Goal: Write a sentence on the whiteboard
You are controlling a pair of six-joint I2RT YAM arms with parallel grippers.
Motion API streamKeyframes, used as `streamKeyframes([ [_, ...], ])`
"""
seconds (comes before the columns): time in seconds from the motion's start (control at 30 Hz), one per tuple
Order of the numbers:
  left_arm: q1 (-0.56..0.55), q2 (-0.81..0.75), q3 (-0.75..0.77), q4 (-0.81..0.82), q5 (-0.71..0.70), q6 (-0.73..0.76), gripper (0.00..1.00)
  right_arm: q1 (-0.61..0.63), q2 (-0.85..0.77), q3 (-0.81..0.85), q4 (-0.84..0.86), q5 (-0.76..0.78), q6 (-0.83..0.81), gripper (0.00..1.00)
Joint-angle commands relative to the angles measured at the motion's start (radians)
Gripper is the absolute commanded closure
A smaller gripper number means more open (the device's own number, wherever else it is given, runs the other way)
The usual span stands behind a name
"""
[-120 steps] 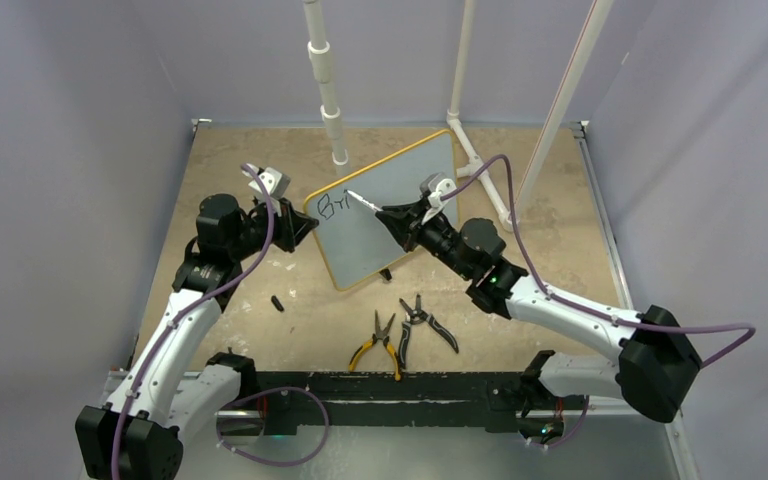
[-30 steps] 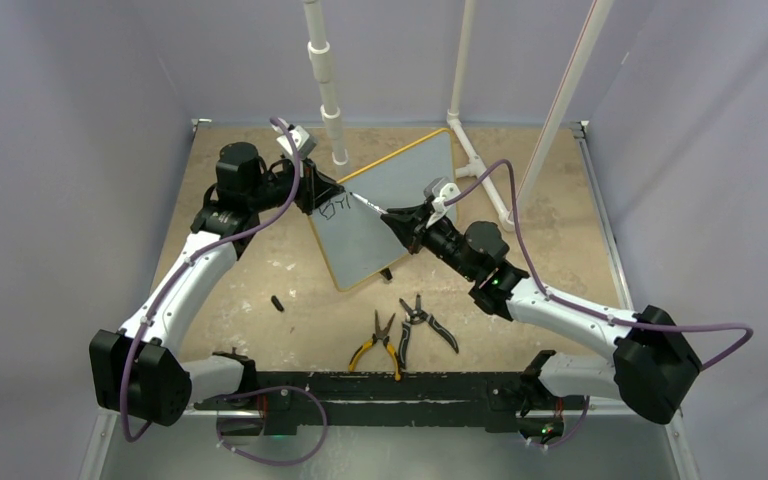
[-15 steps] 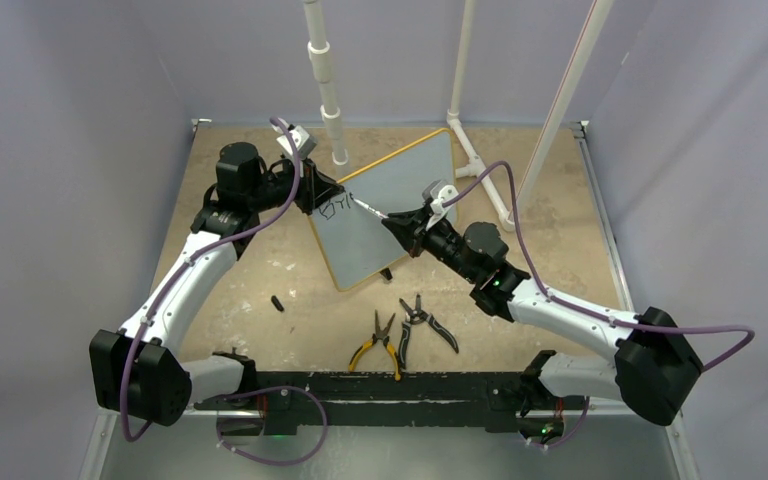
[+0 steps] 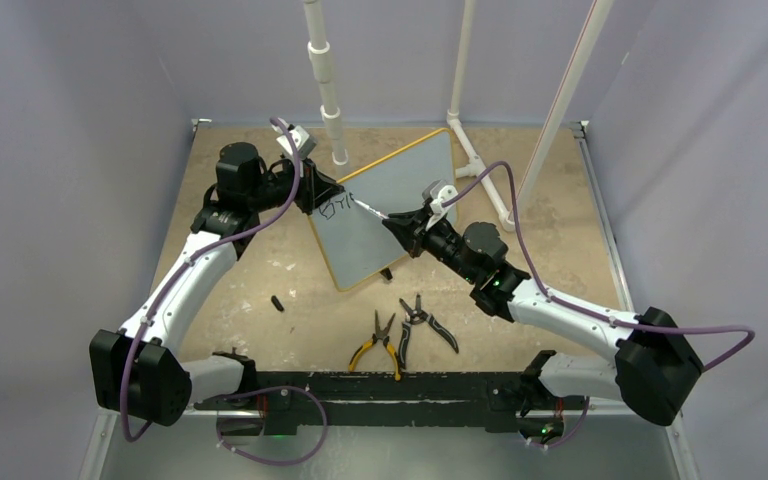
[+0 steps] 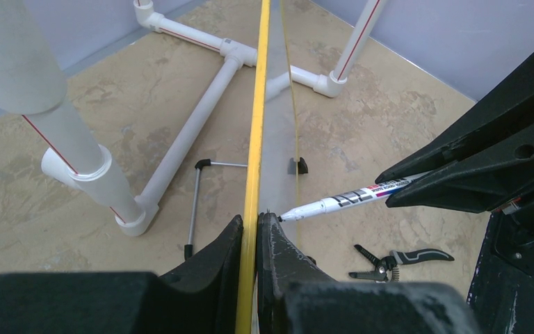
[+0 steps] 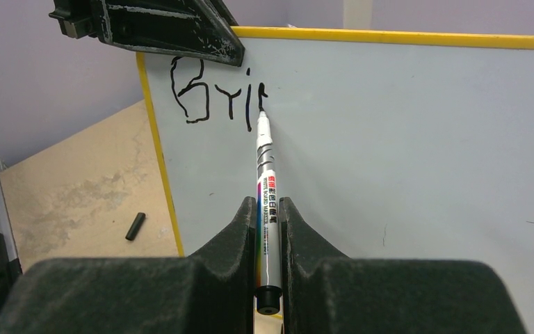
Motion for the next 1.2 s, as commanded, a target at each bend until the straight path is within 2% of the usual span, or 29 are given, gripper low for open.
streamKeyframes([
  [0.0, 0.004, -0.016, -0.001, 0.073, -0.045, 0.021, 1.0, -0.007, -0.018, 0.016, -0.026, 0.078, -0.01, 1.0],
  [0.8, 0.004, -0.017, -0.006, 0.082, -0.044, 0.017, 1.0, -0.007, 0.01, 0.071, 0.036, 0.039, -0.024, 1.0],
  [1.17, 0.004, -0.017, -0.008, 0.085, -0.043, 0.015, 1.0, -0.007, -0.003, 0.041, -0.005, 0.057, -0.008, 1.0],
])
